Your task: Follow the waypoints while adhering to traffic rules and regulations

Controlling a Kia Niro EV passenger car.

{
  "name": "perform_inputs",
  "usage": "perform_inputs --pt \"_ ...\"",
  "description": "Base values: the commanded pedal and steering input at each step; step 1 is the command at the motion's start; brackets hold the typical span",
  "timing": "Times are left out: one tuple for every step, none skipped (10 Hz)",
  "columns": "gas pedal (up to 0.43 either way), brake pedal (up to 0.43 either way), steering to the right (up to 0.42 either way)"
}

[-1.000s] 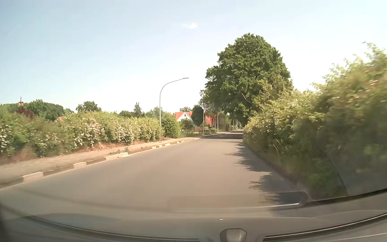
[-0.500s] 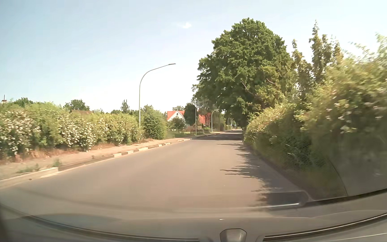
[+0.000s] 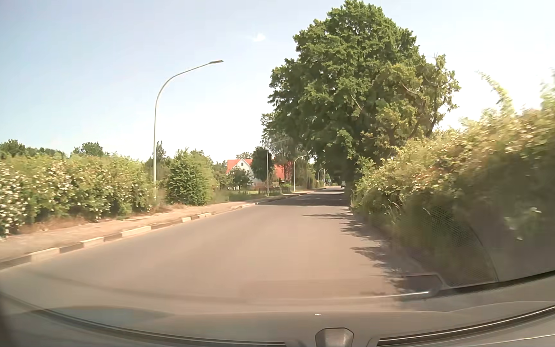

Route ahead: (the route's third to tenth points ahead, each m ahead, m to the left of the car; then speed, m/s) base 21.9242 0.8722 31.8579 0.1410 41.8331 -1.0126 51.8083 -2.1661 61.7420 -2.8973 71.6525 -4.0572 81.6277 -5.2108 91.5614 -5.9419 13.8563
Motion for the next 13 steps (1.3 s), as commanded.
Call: perform_inputs --pt "0.11 0.006 0.019" --pt "0.11 0.006 0.019" --pt "0.11 0.006 0.019" --pt "0.11 0.006 0.018" --pt "0.11 0.006 0.018" --pt "0.11 0.006 0.018" --pt "0.11 0.006 0.018" --pt "0.11 0.006 0.018" --pt "0.118 0.006 0.017" --pt "0.118 0.006 0.015" --pt "0.118 0.006 0.014" --pt "0.13 0.006 0.013" --pt "0.13 0.006 0.013"
